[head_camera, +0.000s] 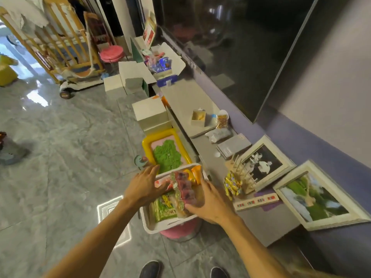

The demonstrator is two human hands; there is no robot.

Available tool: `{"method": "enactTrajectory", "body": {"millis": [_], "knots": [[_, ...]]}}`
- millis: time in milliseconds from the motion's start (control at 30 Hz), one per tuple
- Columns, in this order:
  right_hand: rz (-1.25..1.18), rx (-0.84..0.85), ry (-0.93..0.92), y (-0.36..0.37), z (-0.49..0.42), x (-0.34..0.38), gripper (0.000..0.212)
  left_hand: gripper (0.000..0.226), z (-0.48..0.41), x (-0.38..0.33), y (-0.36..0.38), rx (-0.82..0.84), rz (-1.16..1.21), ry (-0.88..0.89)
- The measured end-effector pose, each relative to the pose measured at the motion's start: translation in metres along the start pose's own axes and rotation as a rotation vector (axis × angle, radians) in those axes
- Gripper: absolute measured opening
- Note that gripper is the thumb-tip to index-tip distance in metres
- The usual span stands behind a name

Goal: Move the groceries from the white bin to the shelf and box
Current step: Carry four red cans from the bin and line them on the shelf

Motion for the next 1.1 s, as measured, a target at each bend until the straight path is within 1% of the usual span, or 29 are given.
{"method": "enactTrajectory", "body": {"millis": [100,200,333,433,533,600,733,800,933,1100], "knots": [[-0.054,-0.021,0.092,0.067,-0.036,-0.012,0.129,0.098,-0.066,0.037,0.047,0.086,-0.067,0.095],[-0.065,-0.034,0.177,0.14,-0.068,-0.027,0.129,0.098,-0.131,0.077,0.104,0.18,-0.132,0.228],[-0.093,-0.16,0.249,0.221,-0.091,-0.046,0.126,0.097,-0.192,0.111,0.171,0.268,-0.206,0.434],[-0.14,-0.251,0.246,0.258,-0.094,-0.052,0.121,0.096,-0.209,0.118,0.207,0.322,-0.217,0.56],[-0.192,-0.334,0.231,0.27,-0.093,-0.057,0.116,0.087,-0.217,0.118,0.216,0.246,-0.179,0.626],[-0.208,-0.35,0.194,0.274,-0.093,-0.058,0.11,0.082,-0.22,0.12,0.216,0.188,-0.163,0.653],[-0.313,-0.356,0.173,0.279,-0.094,-0.068,0.104,0.075,-0.221,0.118,0.211,0.143,-0.156,0.695],[-0.337,-0.35,0.176,0.279,-0.098,-0.073,0.105,0.073,-0.223,0.114,0.207,0.14,-0.138,0.713],[-0.411,-0.356,0.167,0.268,-0.091,-0.073,0.098,0.074,-0.222,0.112,0.194,0.18,-0.145,0.717],[-0.549,-0.409,0.173,0.203,-0.052,-0.054,0.082,0.076,-0.198,0.091,0.139,0.26,-0.084,0.704]]}}
Point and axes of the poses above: each hand's wrist, its own z-axis away from the middle knuckle, its own y-axis out of the palm, x = y × z, the point moved 8 cm from there along -z, towards the middle knuckle, and after that the axes turned 12 degrees about z, right-handed, at the moved point
